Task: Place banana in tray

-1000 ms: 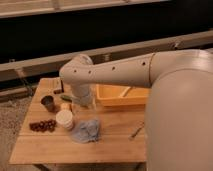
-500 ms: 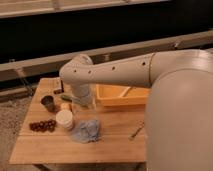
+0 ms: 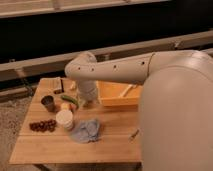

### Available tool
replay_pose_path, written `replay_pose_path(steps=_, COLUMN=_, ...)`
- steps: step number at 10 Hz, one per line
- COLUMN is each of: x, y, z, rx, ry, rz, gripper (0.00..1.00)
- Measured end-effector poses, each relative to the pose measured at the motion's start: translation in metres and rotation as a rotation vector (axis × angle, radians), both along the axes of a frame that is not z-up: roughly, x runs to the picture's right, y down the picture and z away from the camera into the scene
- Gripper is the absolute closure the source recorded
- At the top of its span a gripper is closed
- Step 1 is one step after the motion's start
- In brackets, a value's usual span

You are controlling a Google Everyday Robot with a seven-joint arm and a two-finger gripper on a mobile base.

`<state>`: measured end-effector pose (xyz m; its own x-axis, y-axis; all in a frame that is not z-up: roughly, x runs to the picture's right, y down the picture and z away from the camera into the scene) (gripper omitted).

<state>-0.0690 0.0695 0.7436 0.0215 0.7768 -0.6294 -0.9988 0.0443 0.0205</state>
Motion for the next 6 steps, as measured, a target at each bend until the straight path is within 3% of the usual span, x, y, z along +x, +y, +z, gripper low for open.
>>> replay_pose_path(steps=3, x=0.038, y=-0.03, z=0.03, rx=0.038, ry=0.06, rz=0.033, gripper=0.35)
replay_pose_path(steps=4, x=0.042, y=-0.036, z=0.034, rx=0.047, ry=0.066, rz=0.035, gripper=0.35)
replay_pose_path(steps=6, x=0.046, y=-0.065, z=0.057, rx=0.096, ry=0.082, rz=0.035, gripper=0.35)
